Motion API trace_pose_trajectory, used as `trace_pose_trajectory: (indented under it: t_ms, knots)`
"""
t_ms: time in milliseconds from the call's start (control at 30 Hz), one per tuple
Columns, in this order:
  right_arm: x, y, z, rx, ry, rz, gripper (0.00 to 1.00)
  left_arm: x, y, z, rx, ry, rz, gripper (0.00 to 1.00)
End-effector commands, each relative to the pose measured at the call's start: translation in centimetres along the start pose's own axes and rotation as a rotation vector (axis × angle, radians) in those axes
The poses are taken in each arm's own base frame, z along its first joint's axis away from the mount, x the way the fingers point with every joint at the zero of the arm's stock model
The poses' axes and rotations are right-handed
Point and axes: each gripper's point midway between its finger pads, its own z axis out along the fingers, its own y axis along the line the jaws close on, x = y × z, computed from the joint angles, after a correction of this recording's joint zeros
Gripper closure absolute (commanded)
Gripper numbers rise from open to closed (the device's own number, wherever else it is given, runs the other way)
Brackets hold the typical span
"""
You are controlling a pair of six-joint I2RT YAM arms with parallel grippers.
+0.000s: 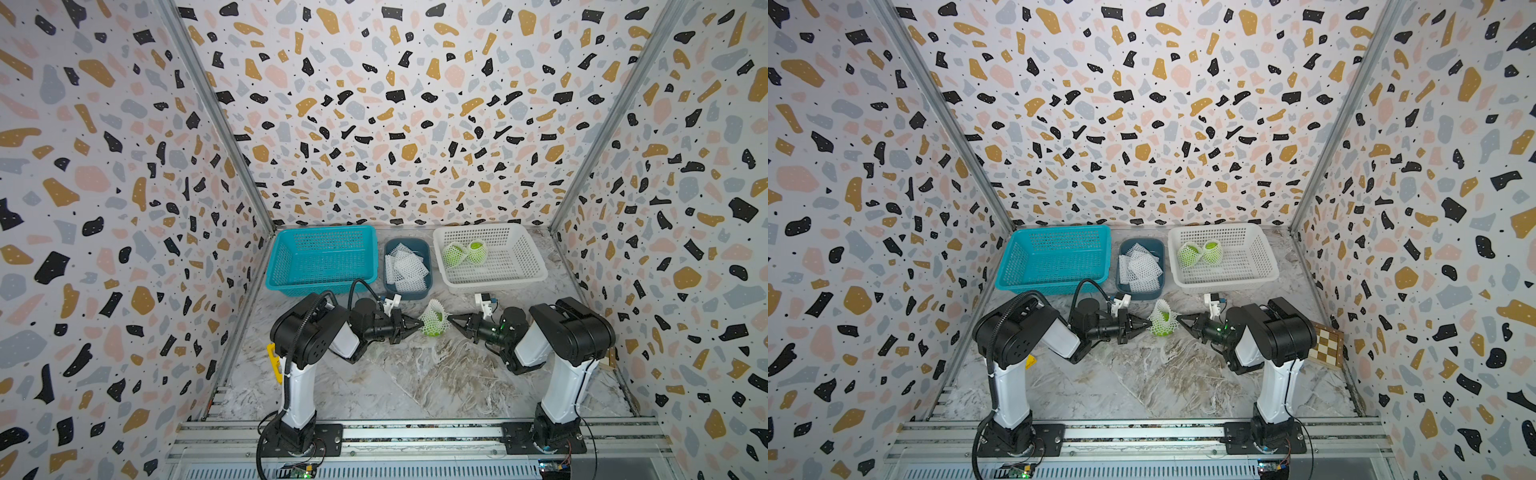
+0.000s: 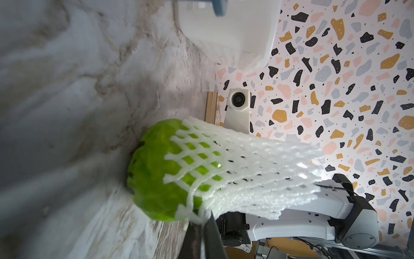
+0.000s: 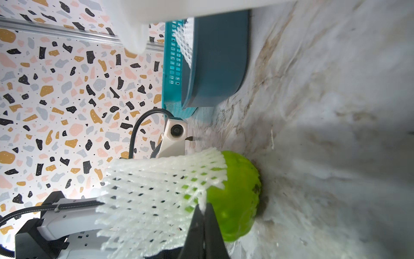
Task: Sleeve custard apples in foam nets
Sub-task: Put on the foam net on the custard apple.
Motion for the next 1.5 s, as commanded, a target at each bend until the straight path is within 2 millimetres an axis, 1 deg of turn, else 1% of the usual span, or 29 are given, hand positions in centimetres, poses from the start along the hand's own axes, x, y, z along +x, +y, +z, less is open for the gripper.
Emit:
trace_pose_trajectory:
  t_ms: [0,267,367,400,533,800,900,967,1100,1467]
  knots:
    - [-0.6,-0.7,0.3,0.032,-0.014,-0.008,1.0,0.1,-0.1,-0.2,0.027,-0.001,0.029,1.0]
    - [-0.1,-1.5,0.2,0.063,0.0,-0.004,1.0,0.4,0.3,-0.2,0.035,0.006,0.013,1.0]
    - [0.1,-1.8,0.2,0.072,0.008,-0.014,1.0,0.6,0.8,-0.3,0.026,0.009,0.006,1.0]
    - [0.5,-2.3,0.1,0.094,0.018,0.002,1.0,0.7,0.9,-0.3,0.024,0.01,0.004,1.0]
    - [0.7,-2.8,0.0,0.112,0.023,0.003,1.0,0.9,1.3,-0.4,0.018,0.013,-0.003,1.0]
    - [0.9,-3.5,0.4,0.177,0.042,-0.04,1.0,1.1,1.9,0.0,0.0,0.026,-0.01,1.0]
    - [0.7,-3.4,0.6,0.192,0.043,-0.058,1.0,1.2,2.0,0.2,-0.006,0.029,-0.009,1.0]
    - [0.6,-3.6,0.7,0.216,0.045,-0.068,1.0,1.1,2.1,0.2,-0.011,0.027,-0.009,1.0]
    - [0.7,-4.2,0.9,0.261,0.056,-0.087,1.0,1.2,2.8,0.3,-0.042,0.029,-0.018,1.0]
    - [0.5,-4.6,1.5,0.327,0.062,-0.147,1.0,1.0,3.7,0.1,-0.134,0.021,-0.006,1.0]
